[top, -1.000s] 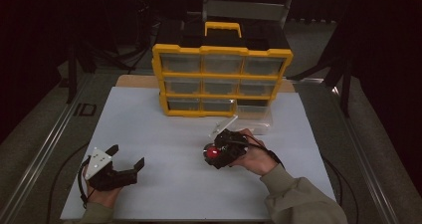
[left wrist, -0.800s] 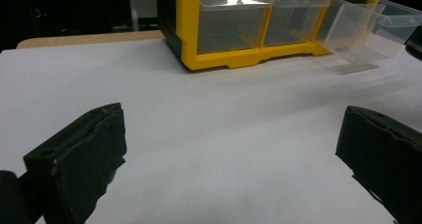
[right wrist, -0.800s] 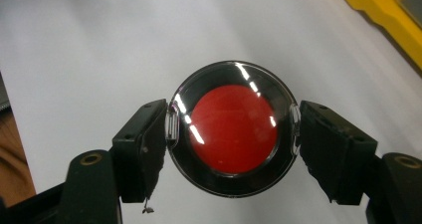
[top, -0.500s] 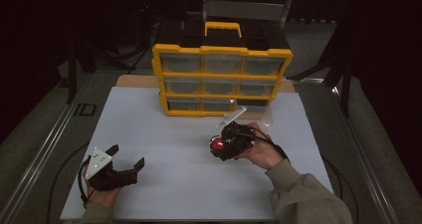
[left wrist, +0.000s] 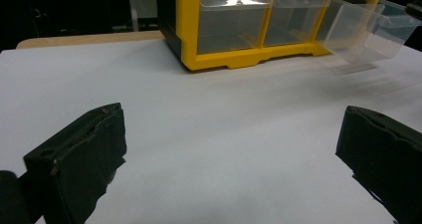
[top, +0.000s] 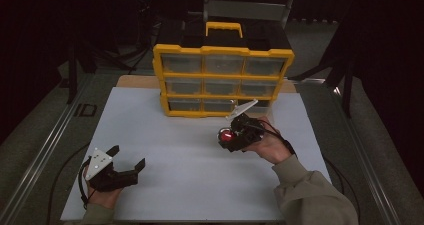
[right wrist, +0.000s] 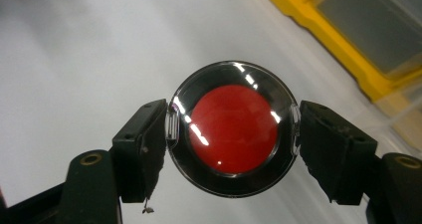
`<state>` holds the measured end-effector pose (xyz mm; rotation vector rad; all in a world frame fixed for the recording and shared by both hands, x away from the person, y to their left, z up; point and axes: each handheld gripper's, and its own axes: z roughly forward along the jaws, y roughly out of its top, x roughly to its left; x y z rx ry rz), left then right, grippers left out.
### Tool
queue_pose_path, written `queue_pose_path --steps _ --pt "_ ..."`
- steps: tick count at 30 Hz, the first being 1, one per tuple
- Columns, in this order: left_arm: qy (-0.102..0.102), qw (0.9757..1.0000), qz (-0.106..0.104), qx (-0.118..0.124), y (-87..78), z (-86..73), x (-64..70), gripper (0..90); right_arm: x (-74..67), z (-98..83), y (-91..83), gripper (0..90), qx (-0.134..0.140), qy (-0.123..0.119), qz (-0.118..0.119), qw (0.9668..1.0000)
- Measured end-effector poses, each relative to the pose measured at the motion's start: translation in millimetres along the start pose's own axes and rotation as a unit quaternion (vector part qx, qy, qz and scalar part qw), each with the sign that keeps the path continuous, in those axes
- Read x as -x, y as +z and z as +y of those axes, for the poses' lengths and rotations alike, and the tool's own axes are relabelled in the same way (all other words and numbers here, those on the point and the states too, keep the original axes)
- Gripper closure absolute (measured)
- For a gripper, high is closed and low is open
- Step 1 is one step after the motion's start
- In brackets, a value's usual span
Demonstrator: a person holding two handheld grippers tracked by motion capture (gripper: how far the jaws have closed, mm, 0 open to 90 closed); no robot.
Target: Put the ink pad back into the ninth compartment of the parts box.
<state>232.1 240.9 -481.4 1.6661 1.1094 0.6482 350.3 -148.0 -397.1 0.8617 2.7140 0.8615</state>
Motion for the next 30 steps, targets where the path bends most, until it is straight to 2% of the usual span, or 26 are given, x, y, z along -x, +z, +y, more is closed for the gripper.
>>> queue_pose_path --steps 16,30 --pt "-0.001 1.0 0.001 0.0 0.4 0.0 0.1 0.1 31.9 -1.9 -14.4 29.7 0.01 0.041 -0.04 0.9983" --pt "-0.001 1.0 0.001 -0.002 0.5 -0.2 -0.1 0.1 52.4 -3.0 -23.2 29.7 0.011 0.062 -0.065 0.9959"
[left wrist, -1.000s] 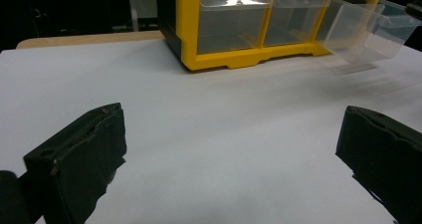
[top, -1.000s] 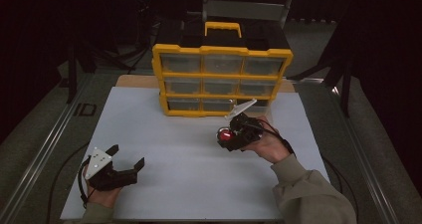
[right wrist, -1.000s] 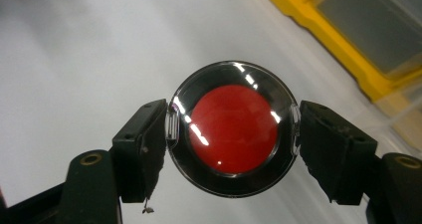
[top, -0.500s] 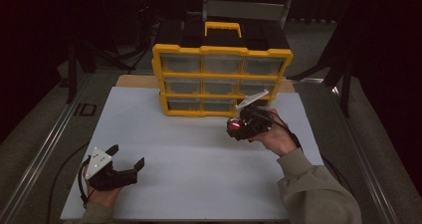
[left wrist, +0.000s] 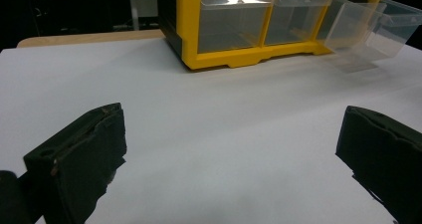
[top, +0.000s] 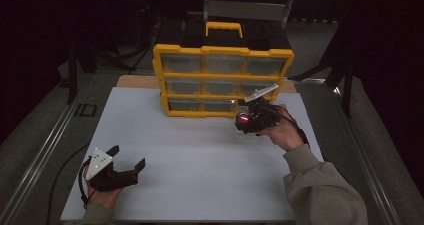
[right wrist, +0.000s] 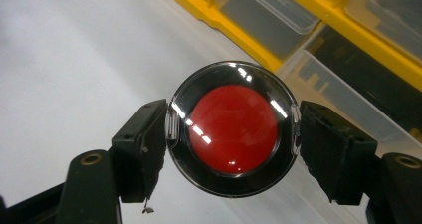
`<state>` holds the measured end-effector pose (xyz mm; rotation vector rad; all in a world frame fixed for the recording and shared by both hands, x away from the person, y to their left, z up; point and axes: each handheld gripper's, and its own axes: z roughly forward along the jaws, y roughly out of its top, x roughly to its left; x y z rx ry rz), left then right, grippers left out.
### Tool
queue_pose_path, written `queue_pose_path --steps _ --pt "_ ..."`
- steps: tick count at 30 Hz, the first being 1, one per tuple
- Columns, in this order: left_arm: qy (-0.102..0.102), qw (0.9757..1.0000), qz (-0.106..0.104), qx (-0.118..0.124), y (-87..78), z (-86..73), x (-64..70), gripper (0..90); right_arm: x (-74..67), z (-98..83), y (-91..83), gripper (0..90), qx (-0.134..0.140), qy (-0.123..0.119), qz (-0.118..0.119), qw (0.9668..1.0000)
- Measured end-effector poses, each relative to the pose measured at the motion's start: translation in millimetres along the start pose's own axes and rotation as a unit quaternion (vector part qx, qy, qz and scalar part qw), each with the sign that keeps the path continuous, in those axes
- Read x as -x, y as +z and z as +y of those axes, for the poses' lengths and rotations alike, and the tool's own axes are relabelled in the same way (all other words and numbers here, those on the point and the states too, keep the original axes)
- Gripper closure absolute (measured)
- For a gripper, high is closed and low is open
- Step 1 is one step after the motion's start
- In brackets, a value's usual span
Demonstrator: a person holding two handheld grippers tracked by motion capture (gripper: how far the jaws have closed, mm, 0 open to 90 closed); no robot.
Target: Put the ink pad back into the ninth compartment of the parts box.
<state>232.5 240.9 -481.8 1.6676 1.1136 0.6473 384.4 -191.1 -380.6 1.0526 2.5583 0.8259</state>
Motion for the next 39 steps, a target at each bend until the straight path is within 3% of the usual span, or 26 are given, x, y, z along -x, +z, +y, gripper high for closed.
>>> queue_pose_path --steps 39 --pt "0.0 1.0 0.002 -0.003 0.4 -0.1 -0.1 0.1 44.5 -7.5 -4.5 29.7 0.0 0.061 -0.05 0.9969"
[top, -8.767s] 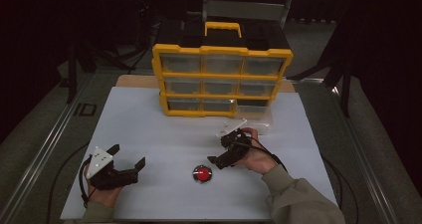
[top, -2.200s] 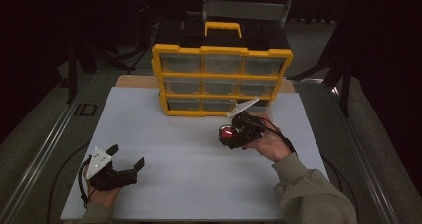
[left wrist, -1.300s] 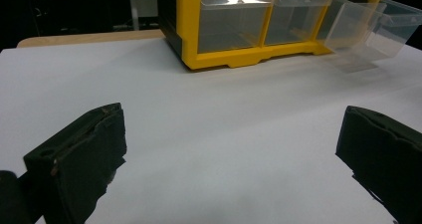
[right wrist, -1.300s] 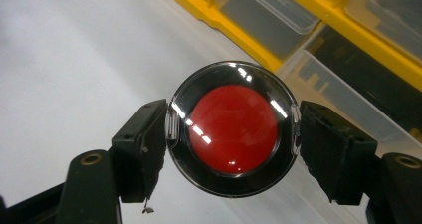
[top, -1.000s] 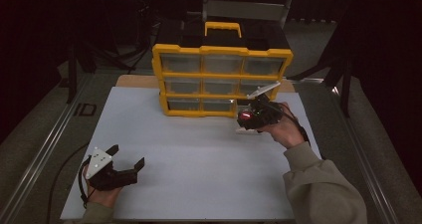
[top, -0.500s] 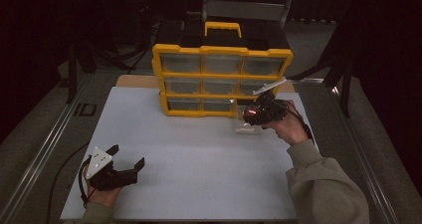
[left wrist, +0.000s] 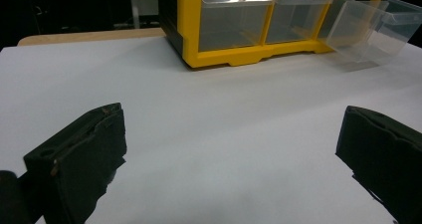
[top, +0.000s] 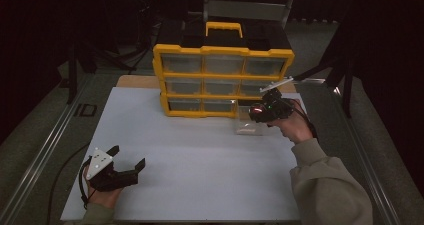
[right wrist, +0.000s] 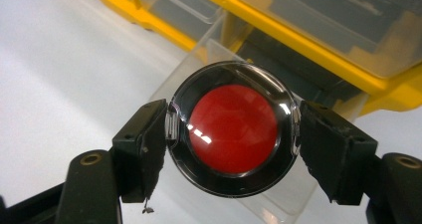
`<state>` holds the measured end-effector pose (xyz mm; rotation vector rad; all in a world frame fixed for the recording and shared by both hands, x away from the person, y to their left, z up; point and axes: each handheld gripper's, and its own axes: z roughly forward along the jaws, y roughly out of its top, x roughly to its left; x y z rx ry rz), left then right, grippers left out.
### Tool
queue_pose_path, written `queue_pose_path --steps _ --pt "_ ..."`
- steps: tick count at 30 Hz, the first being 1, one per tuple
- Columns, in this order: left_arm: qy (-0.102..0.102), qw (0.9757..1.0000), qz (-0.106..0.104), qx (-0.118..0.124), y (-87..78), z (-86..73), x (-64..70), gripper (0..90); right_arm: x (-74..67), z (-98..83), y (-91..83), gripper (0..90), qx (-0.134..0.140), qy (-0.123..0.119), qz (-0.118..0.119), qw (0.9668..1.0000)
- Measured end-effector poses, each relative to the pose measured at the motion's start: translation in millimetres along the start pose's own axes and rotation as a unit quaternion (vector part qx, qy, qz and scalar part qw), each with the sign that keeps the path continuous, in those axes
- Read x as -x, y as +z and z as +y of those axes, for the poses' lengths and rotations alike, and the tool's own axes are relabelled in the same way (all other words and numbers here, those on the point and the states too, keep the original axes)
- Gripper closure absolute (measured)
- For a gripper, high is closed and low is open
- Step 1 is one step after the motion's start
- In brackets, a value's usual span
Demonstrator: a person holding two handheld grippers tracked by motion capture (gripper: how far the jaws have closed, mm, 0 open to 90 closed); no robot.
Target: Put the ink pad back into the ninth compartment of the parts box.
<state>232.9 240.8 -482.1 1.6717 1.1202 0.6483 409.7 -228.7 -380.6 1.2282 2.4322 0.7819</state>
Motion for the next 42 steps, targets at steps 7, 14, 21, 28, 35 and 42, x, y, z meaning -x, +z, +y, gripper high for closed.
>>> queue_pose_path --steps 7,14,21,28,35,42 --pt "0.001 1.0 0.0 0.0 0.1 0.1 0.1 0.1 6.2 -1.3 1.0 29.7 -0.001 0.01 -0.007 0.9999" --pt "0.001 1.0 0.0 0.0 0.0 0.1 0.1 0.1 10.8 -2.1 3.8 29.7 -0.004 0.019 -0.011 0.9997" --pt "0.001 1.0 -0.001 -0.001 0.1 0.1 0.1 0.1 15.7 -2.9 7.0 29.7 -0.009 0.026 -0.014 0.9995" --pt "0.0 1.0 0.0 -0.001 0.2 0.1 0.1 0.1 18.7 -4.2 10.5 29.7 -0.013 0.032 -0.018 0.9992" --pt "0.0 1.0 -0.001 -0.002 0.4 0.0 0.2 0.1 23.0 -6.5 13.2 29.7 -0.018 0.038 -0.021 0.9989" --pt "0.0 1.0 0.0 -0.003 0.7 0.0 0.3 0.1 27.0 -10.2 18.6 29.7 -0.025 0.044 -0.021 0.9985"
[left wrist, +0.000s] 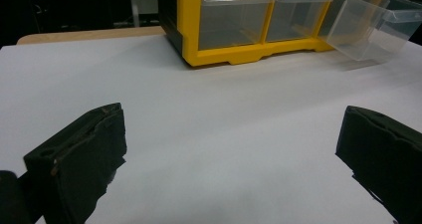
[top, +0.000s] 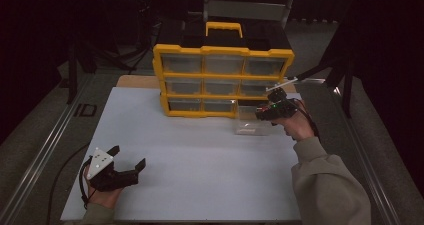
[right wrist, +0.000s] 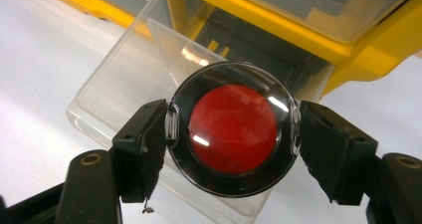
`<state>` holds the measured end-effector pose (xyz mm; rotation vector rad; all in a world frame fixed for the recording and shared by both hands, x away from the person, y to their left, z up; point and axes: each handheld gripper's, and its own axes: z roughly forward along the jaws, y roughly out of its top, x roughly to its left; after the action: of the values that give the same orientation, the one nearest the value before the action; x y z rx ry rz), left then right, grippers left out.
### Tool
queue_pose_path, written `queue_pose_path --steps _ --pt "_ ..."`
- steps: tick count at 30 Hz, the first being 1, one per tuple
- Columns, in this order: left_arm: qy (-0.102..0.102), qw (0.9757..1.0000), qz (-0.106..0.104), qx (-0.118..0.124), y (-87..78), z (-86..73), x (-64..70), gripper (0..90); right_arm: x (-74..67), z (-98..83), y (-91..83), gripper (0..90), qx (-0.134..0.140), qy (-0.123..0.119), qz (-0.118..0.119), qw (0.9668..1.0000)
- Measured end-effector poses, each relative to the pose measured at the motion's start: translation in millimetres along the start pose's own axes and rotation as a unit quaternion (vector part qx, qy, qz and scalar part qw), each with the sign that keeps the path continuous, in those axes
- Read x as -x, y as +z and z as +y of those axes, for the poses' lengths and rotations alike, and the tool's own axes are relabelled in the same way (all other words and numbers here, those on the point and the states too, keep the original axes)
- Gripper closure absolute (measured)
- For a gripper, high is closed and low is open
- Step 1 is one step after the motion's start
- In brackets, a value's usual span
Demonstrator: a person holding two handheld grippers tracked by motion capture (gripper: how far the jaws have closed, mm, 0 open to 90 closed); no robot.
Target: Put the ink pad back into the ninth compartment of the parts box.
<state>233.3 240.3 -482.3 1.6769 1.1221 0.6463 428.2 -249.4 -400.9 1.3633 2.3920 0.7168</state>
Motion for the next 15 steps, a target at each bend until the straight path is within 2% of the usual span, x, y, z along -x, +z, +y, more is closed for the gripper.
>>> queue_pose_path --steps 15 --pt "-0.001 1.0 0.001 -0.001 -0.1 -0.1 0.0 0.1 1.3 -2.7 5.8 29.7 -0.004 0.005 0.003 1.0"
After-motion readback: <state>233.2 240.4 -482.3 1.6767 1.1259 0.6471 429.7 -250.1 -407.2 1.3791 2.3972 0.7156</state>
